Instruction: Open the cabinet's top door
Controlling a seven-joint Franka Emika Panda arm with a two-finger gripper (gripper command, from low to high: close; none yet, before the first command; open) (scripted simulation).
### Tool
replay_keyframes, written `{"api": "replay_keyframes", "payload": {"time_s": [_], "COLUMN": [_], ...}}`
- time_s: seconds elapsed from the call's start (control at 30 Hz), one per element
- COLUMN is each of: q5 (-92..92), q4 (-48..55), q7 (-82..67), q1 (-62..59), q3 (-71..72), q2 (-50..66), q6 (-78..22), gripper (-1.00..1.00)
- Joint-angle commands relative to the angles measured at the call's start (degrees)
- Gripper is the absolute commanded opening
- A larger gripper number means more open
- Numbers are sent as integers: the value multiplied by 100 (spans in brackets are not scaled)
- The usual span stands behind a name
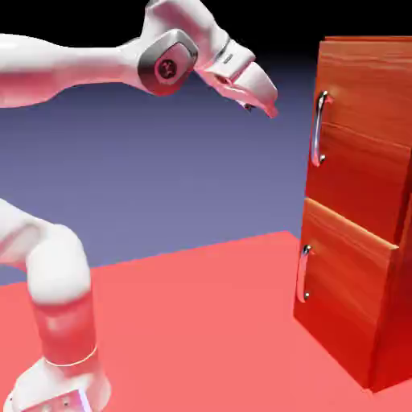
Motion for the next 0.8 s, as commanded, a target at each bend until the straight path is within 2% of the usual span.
{"api": "replay_keyframes", "payload": {"time_s": [0.0,0.77], "q5": [250,5982], "q4": [1,13], "q7": [94,2249], "q1": [-84,-2013], "q3": [75,1803], "q2": [3,81], "q6": [43,1036], "gripper": [100,100]}}
